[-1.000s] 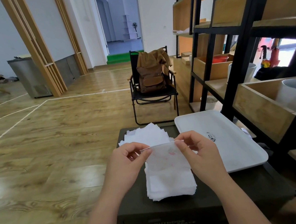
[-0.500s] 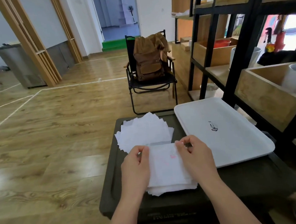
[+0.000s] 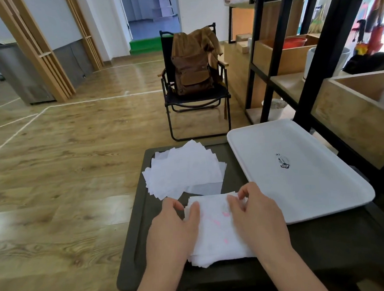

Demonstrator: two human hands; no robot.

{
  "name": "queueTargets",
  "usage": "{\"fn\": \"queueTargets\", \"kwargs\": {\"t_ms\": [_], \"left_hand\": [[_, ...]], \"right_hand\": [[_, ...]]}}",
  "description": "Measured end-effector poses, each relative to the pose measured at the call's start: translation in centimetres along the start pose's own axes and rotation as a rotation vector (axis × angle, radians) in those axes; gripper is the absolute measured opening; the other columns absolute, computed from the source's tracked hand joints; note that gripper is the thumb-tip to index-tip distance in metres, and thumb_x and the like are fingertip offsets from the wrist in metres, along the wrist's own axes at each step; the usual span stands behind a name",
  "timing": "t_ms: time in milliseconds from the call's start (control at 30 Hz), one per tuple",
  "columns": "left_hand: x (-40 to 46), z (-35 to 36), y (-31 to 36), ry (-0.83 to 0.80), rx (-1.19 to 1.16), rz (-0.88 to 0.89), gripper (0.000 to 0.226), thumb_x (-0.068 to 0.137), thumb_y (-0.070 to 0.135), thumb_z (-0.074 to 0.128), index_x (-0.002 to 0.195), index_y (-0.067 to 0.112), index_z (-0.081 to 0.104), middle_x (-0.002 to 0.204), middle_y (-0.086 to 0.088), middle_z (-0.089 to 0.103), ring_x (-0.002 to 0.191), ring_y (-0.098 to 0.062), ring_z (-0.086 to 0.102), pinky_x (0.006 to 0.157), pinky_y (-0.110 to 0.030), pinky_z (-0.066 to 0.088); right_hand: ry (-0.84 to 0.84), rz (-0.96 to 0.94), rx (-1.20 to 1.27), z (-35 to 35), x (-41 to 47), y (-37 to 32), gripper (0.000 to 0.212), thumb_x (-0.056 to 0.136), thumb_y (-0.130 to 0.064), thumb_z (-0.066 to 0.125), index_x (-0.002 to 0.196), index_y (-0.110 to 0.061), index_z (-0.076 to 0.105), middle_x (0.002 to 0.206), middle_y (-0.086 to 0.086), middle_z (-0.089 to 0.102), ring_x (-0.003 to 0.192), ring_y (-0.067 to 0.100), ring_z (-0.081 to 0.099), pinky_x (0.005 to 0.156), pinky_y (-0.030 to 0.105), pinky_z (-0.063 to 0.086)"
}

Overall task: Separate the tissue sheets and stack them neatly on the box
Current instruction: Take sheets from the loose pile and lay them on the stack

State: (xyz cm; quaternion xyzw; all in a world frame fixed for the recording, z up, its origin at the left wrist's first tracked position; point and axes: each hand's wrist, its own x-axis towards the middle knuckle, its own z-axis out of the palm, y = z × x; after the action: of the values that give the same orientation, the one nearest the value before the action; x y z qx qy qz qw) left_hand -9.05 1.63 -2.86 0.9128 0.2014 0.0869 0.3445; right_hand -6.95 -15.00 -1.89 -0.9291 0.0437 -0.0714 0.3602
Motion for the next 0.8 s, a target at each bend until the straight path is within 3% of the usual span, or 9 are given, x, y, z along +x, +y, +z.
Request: {"fn": "queueTargets", "kwargs": {"t_ms": [100, 167, 233, 333, 433, 567, 633, 700, 800], "left_hand": [[2.3, -0.5, -0.2, 0.031, 0.024, 0.113, 0.026, 0.079, 0.060, 0.060, 0.082, 0.037, 0.047, 0.066, 0.014, 0.061, 0.065, 0.000, 0.058, 0.051, -0.022, 0.035], [4.8, -0.7, -0.4, -0.001, -0.036, 0.242, 0.018, 0.082, 0.041, 0.070, 0.084, 0.040, 0.052, 0.072, 0.019, 0.060, 0.073, 0.001, 0.058, 0.061, -0.020, 0.041], [7.6, -0.6, -0.5, -0.141, 0.041, 0.401, 0.027, 0.084, 0.023, 0.072, 0.094, 0.043, 0.057, 0.095, 0.025, 0.062, 0.093, 0.001, 0.057, 0.080, -0.021, 0.046], [10.7, 0.2, -0.7, -0.336, 0.227, 0.572, 0.024, 0.086, 0.030, 0.072, 0.108, 0.040, 0.070, 0.116, 0.023, 0.061, 0.115, -0.001, 0.049, 0.100, -0.023, 0.040], [11.6, 1.5, -0.9, -0.361, 0.227, 0.681, 0.016, 0.085, 0.042, 0.073, 0.101, 0.041, 0.076, 0.121, 0.020, 0.064, 0.110, 0.002, 0.043, 0.097, -0.024, 0.039], [11.1, 2.7, -0.2, -0.255, 0.179, 0.750, 0.009, 0.087, 0.036, 0.071, 0.089, 0.033, 0.079, 0.100, 0.017, 0.072, 0.097, 0.001, 0.050, 0.083, -0.013, 0.039], [10.6, 2.4, 0.2, -0.206, 0.127, 0.687, 0.010, 0.091, 0.033, 0.067, 0.084, 0.034, 0.074, 0.093, 0.021, 0.069, 0.093, 0.001, 0.055, 0.081, -0.011, 0.040], [10.2, 1.4, 0.6, -0.128, -0.061, 0.554, 0.014, 0.092, 0.031, 0.063, 0.082, 0.039, 0.066, 0.091, 0.024, 0.066, 0.093, 0.002, 0.058, 0.079, -0.006, 0.040], [9.7, -1.0, 1.6, -0.059, -0.454, 0.447, 0.026, 0.095, 0.019, 0.060, 0.080, 0.039, 0.067, 0.084, 0.021, 0.068, 0.082, 0.004, 0.061, 0.071, -0.005, 0.043]], "right_hand": [[0.006, 0.004, 0.032, 0.0, 0.0, -0.1, 0.025, 0.094, -0.044, 0.052, 0.093, -0.033, 0.030, 0.073, -0.013, 0.052, 0.065, 0.000, 0.048, 0.051, 0.016, 0.029], [0.020, -0.016, 0.052, 0.0, -0.1, -0.1, 0.029, 0.093, -0.043, 0.054, 0.097, -0.037, 0.026, 0.076, -0.015, 0.050, 0.066, -0.002, 0.047, 0.052, 0.013, 0.027], [0.025, -0.036, 0.078, 0.0, -0.1, 0.0, 0.028, 0.093, -0.040, 0.056, 0.097, -0.038, 0.029, 0.075, -0.014, 0.048, 0.067, -0.001, 0.049, 0.054, 0.011, 0.030], [0.001, -0.058, 0.117, 0.2, -0.2, 0.1, 0.025, 0.093, -0.035, 0.057, 0.095, -0.039, 0.032, 0.072, -0.013, 0.049, 0.068, 0.003, 0.052, 0.059, 0.018, 0.041], [-0.002, -0.068, 0.130, 0.4, -0.1, 0.2, 0.026, 0.093, -0.035, 0.057, 0.093, -0.042, 0.031, 0.069, -0.013, 0.049, 0.068, 0.003, 0.053, 0.059, 0.017, 0.040], [-0.005, -0.070, 0.140, 0.4, 0.1, 0.6, 0.024, 0.093, -0.036, 0.057, 0.096, -0.042, 0.034, 0.068, -0.012, 0.050, 0.068, 0.004, 0.053, 0.060, 0.019, 0.040], [0.004, -0.081, 0.150, 0.3, 0.1, 0.6, 0.022, 0.093, -0.036, 0.058, 0.097, -0.040, 0.036, 0.068, -0.011, 0.050, 0.067, 0.004, 0.053, 0.060, 0.016, 0.039], [0.021, -0.090, 0.171, 0.0, 0.1, 0.5, 0.019, 0.092, -0.036, 0.059, 0.097, -0.038, 0.041, 0.069, -0.012, 0.050, 0.068, 0.002, 0.053, 0.060, 0.013, 0.037], [0.078, -0.118, 0.205, -0.6, 0.4, 0.4, 0.012, 0.091, -0.037, 0.060, 0.092, -0.035, 0.049, 0.072, -0.013, 0.051, 0.069, -0.001, 0.052, 0.057, 0.011, 0.037]]}}
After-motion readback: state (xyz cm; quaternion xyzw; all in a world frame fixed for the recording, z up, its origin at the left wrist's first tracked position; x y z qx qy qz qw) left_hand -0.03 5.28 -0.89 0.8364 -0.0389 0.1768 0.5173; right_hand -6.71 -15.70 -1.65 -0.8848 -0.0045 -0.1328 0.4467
